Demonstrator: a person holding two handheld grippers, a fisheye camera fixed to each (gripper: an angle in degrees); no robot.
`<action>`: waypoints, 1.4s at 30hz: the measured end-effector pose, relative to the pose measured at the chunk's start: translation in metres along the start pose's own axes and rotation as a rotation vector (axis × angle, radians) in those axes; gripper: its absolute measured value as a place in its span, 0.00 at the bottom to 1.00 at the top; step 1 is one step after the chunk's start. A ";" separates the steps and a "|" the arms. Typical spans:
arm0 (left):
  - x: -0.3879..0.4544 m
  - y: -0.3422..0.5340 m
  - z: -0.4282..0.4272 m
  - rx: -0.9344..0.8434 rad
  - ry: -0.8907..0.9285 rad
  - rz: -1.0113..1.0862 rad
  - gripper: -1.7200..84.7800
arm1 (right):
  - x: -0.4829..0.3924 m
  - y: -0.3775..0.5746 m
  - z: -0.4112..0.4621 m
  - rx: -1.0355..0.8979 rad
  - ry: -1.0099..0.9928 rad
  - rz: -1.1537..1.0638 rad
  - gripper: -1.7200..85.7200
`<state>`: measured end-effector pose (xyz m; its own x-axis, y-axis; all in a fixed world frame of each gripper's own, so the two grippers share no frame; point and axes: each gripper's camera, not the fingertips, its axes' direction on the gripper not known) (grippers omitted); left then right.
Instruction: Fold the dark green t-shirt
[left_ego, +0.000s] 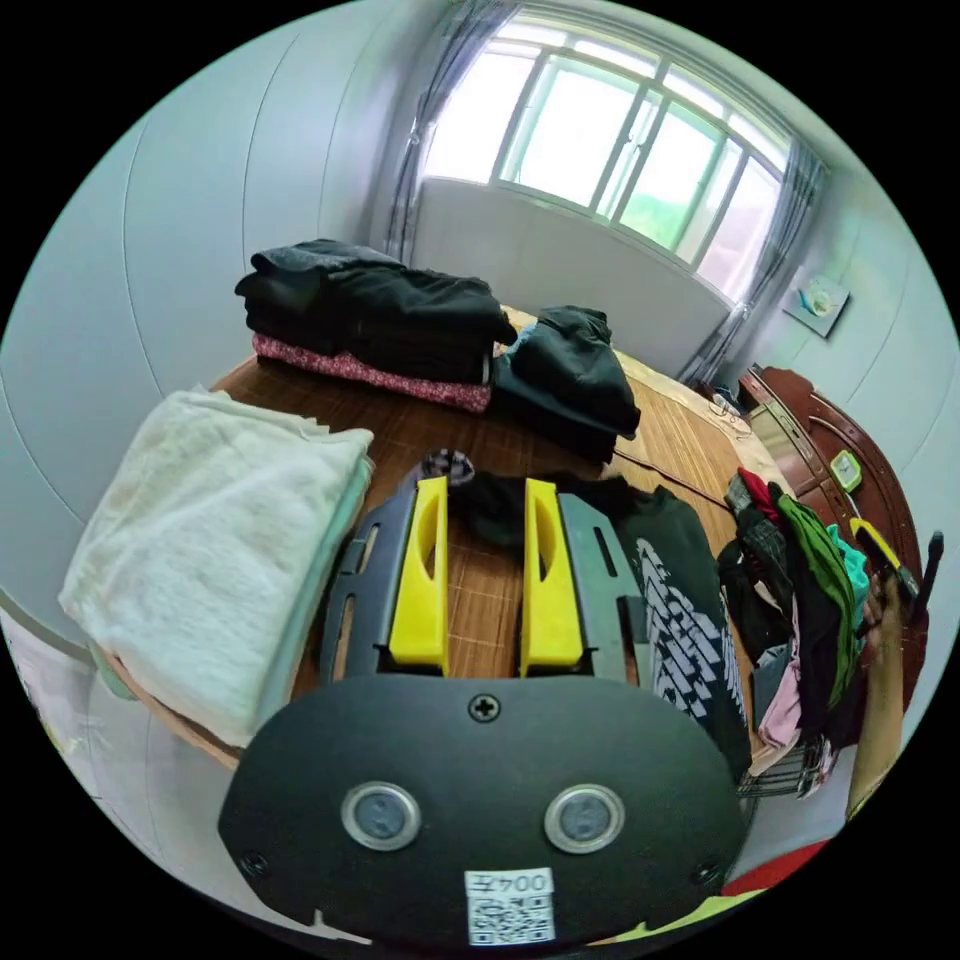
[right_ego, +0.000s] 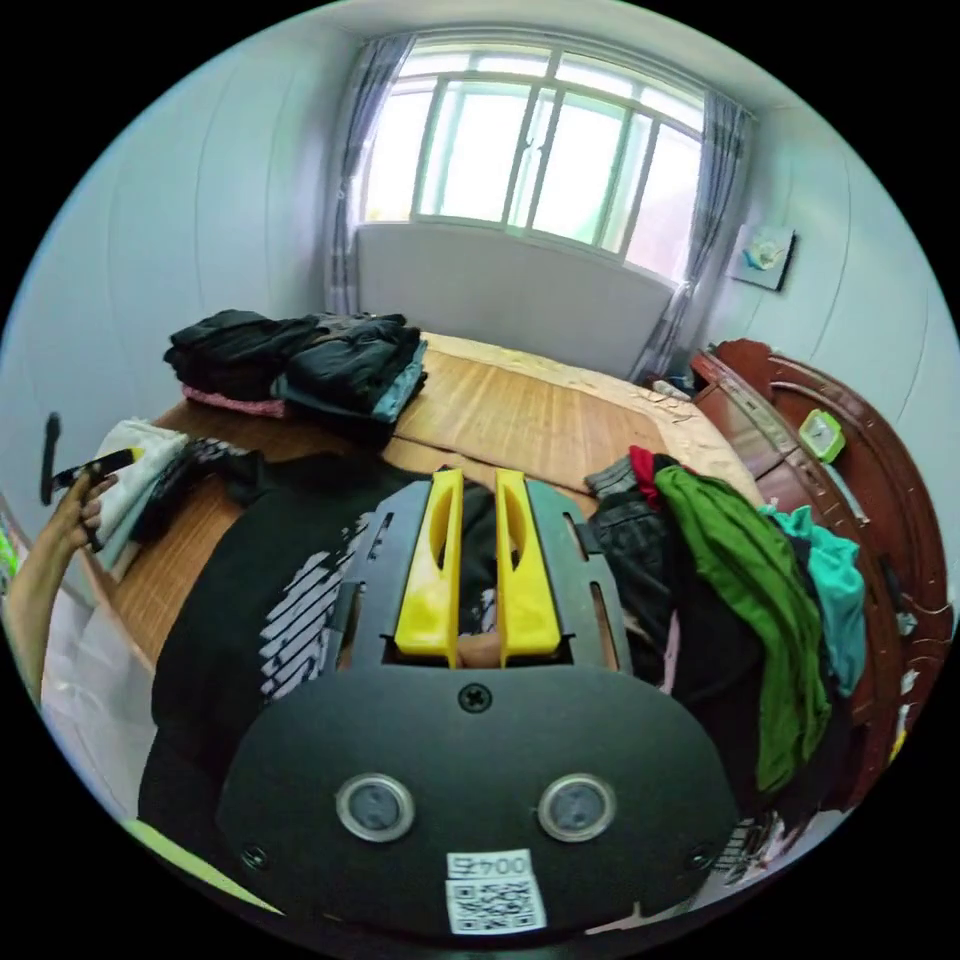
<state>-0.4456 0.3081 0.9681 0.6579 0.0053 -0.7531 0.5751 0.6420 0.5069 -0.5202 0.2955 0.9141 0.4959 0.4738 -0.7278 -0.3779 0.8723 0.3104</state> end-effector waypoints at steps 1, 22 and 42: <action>-0.004 0.011 0.012 -0.016 0.022 0.005 0.15 | 0.004 0.016 0.003 0.002 -0.040 -0.001 0.10; -0.064 0.341 0.100 -0.174 0.441 -0.325 0.19 | 0.125 0.550 0.107 -0.296 -0.687 0.825 0.21; 0.016 0.308 0.176 -0.186 0.751 -0.331 0.08 | 0.108 0.579 0.138 -0.276 -0.929 1.022 0.08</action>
<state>-0.1726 0.3715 1.1864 -0.0663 0.2612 -0.9630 0.5488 0.8156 0.1834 -0.5777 0.8684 1.0992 0.2007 0.8751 0.4404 -0.9651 0.0995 0.2422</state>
